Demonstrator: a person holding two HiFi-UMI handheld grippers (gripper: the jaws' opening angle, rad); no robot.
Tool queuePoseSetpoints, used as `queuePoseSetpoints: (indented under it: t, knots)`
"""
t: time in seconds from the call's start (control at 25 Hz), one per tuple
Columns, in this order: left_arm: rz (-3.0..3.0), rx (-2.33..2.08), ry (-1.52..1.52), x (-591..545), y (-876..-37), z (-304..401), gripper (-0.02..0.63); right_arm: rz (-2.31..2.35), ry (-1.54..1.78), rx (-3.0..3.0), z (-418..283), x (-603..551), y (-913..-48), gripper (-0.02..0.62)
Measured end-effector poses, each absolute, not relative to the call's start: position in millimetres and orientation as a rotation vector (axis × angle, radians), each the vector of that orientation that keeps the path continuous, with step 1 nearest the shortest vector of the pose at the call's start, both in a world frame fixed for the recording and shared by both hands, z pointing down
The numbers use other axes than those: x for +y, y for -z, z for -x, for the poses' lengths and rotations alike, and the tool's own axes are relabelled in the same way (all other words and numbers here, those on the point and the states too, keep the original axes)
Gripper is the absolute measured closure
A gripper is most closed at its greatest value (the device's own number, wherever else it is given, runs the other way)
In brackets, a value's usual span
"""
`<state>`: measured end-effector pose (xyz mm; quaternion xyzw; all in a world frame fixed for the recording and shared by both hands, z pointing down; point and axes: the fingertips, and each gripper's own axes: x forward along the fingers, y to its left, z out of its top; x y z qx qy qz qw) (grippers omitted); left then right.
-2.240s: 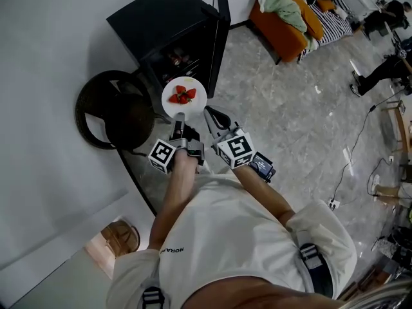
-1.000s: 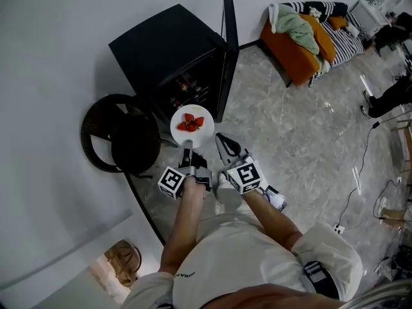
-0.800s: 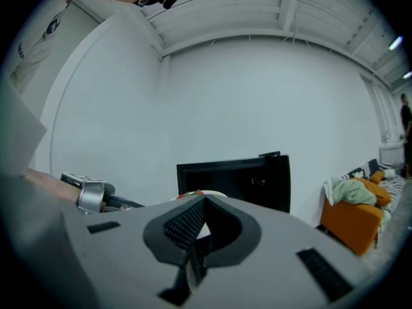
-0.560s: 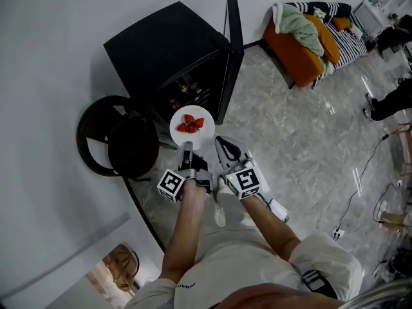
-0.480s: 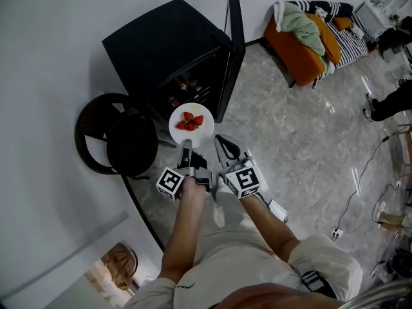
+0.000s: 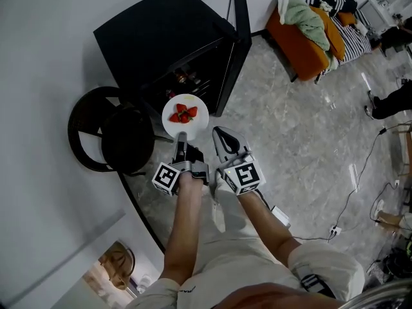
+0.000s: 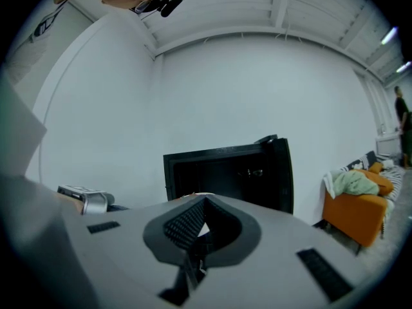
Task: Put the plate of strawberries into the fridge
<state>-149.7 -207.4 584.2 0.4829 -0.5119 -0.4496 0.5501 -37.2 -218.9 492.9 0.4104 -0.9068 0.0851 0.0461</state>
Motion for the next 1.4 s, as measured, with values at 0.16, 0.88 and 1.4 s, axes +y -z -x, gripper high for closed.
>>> queuePoseSetpoints:
  t: [0.16, 0.88, 1.4]
  knots:
    - [-1.135, -1.212, 1.072, -218, -599, 152, 0.597, -1.267, -0.263, -2.77, 43, -224, -502, 0.583]
    - [-1.122, -1.238, 1.041, -255, -666, 150, 0.597, -1.251, -0.25, -2.747, 41, -222, -534, 0.583]
    - [-1.066, -1.229, 1.071, -288, -719, 143, 0.597, -1.226, -0.282, -2.759, 43, -216, -562, 0.583]
